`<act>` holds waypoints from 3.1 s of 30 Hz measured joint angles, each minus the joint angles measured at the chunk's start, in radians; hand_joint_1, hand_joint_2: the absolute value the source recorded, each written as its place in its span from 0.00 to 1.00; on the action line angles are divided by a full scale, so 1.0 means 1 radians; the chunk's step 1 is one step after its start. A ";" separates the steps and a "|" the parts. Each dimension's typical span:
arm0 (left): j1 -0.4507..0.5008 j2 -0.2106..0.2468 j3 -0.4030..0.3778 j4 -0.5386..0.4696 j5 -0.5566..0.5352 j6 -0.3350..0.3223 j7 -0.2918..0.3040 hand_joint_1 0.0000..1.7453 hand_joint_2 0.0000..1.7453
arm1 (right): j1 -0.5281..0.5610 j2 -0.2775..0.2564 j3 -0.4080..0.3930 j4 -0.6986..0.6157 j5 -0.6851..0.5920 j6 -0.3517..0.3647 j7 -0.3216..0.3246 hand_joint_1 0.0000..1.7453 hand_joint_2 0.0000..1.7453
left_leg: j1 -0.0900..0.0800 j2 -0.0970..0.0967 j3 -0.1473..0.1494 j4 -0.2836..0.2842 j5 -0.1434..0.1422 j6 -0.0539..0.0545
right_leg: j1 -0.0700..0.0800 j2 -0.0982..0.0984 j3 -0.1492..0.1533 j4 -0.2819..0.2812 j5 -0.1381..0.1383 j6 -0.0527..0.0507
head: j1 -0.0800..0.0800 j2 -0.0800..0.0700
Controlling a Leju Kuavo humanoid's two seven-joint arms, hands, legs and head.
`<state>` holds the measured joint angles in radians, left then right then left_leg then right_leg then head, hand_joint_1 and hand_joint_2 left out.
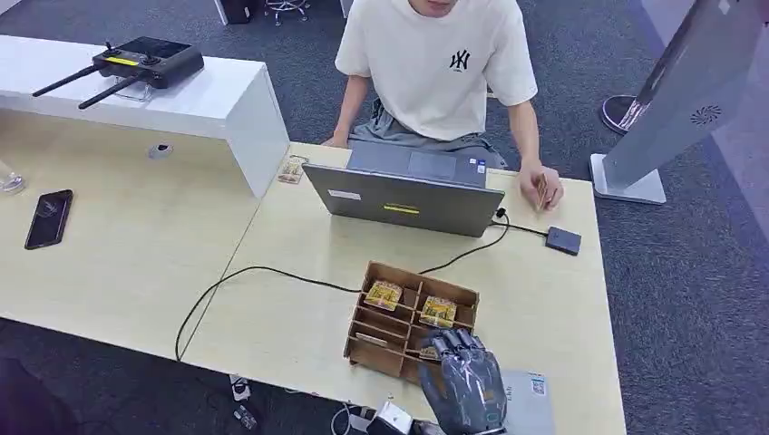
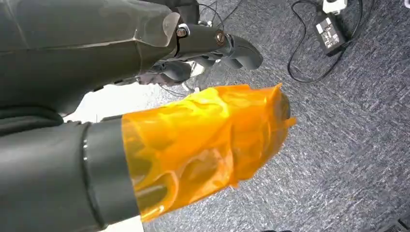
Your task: Pass the card to the sensor for recognition and then transmit it.
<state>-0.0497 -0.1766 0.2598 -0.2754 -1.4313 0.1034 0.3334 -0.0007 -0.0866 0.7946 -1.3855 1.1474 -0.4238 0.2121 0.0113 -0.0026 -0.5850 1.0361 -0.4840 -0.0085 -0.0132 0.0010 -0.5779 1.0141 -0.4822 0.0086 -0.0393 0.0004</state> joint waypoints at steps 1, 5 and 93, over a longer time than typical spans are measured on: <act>0.000 0.000 0.000 0.000 0.000 0.000 0.001 0.00 0.00 | 0.000 0.002 -0.001 0.003 0.000 0.003 0.003 0.46 1.00 | 0.000 0.000 0.000 0.000 0.000 0.000 | 0.000 0.000 0.000 0.000 0.000 0.000 | 0.000 0.000; 0.000 0.000 -0.001 0.000 0.000 0.000 0.003 0.00 0.00 | 0.000 0.007 -0.008 0.018 0.003 0.004 0.009 0.49 1.00 | 0.000 0.000 0.000 0.000 0.000 0.000 | 0.000 0.000 0.000 0.000 0.000 0.000 | 0.000 0.000; 0.029 0.000 0.026 0.012 0.072 0.083 -0.005 0.00 0.00 | 0.167 -0.066 -0.167 -0.512 -0.582 -0.015 -0.107 1.00 1.00 | 0.000 0.000 0.000 0.000 0.000 0.000 | 0.000 0.000 0.000 0.000 0.000 0.000 | 0.000 0.000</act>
<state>-0.0210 -0.1770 0.2861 -0.2636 -1.3588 0.1865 0.3285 0.1666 -0.1530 0.6271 -1.8974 0.5653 -0.4391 0.1053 0.0112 -0.0026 -0.5851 1.0361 -0.4841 -0.0085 -0.0131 0.0010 -0.5780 1.0141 -0.4823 0.0086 -0.0389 0.0004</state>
